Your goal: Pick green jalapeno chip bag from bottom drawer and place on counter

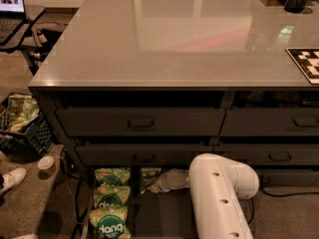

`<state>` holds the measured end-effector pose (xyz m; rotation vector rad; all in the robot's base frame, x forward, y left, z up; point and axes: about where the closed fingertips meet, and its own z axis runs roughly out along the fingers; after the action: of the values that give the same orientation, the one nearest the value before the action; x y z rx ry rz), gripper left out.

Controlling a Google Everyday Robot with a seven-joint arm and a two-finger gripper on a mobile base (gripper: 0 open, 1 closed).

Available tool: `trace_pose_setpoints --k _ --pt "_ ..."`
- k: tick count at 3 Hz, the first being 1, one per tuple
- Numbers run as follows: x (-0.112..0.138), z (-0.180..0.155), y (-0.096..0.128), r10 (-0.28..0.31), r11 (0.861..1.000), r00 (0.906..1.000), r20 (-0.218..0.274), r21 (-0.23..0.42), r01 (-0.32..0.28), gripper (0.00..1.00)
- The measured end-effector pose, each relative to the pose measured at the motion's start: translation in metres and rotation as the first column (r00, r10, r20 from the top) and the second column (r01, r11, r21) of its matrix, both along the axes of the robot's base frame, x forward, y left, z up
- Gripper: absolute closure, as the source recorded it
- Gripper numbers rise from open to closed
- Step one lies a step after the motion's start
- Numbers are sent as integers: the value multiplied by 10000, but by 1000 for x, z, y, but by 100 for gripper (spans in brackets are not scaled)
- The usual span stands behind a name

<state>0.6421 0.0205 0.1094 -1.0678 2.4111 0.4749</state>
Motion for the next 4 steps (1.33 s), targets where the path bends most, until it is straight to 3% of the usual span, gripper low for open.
trace_pose_setpoints --k 1,2,3,4 --pt "0 0 0 0 10000 10000 0 0 0 98" --pt "0 6 0 1 10000 10000 0 0 -1 100" --pt "-4 28 -6 215 9984 9997 -83 519 -211 100" --pt "-28 51 -10 532 9911 9961 -709 1259 -440 100"
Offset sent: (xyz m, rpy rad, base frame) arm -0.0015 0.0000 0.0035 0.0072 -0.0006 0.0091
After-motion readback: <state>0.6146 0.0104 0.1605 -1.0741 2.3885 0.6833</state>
